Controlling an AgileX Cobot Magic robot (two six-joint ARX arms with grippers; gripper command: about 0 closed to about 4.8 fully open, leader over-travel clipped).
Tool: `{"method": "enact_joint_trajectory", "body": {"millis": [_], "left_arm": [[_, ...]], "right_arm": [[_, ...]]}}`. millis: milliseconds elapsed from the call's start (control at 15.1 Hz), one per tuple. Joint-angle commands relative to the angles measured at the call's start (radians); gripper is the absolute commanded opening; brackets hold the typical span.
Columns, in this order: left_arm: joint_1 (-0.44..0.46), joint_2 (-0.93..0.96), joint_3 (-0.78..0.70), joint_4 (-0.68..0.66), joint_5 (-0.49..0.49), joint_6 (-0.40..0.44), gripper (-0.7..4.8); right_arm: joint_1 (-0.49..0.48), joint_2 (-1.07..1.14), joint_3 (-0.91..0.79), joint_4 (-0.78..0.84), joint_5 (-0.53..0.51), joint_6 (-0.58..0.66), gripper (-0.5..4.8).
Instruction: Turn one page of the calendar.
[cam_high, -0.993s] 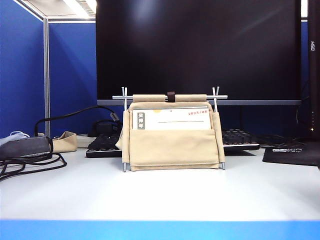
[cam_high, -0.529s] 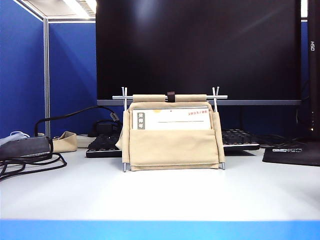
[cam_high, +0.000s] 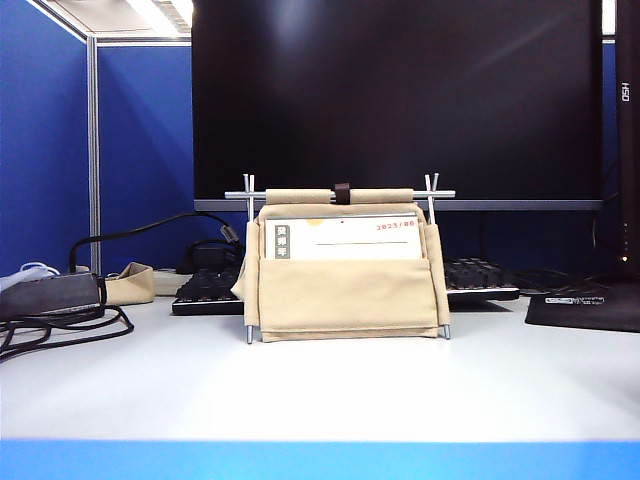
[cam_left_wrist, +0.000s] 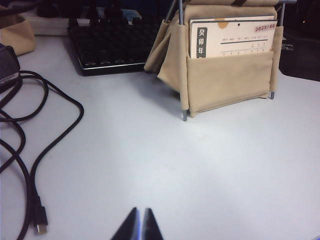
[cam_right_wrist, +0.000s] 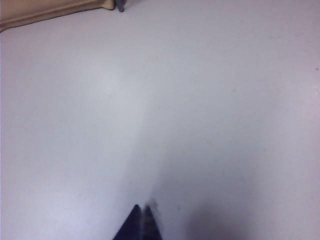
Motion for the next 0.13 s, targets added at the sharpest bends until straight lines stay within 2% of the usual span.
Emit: {"method": "enact_joint_trajectory", "body": {"millis": [66, 132], "left_arm": [[0.0, -0.001, -0.005, -0.008, 0.0, 0.007, 0.25], [0.0, -0.001, -0.005, -0.008, 0.0, 0.007, 0.25]], "right_arm": [[0.0, 0.0, 0.004, 0.011, -0.003, 0.004, -0.05], [0.0, 0.0, 0.003, 0.011, -0.003, 0.004, -0.05]]}}
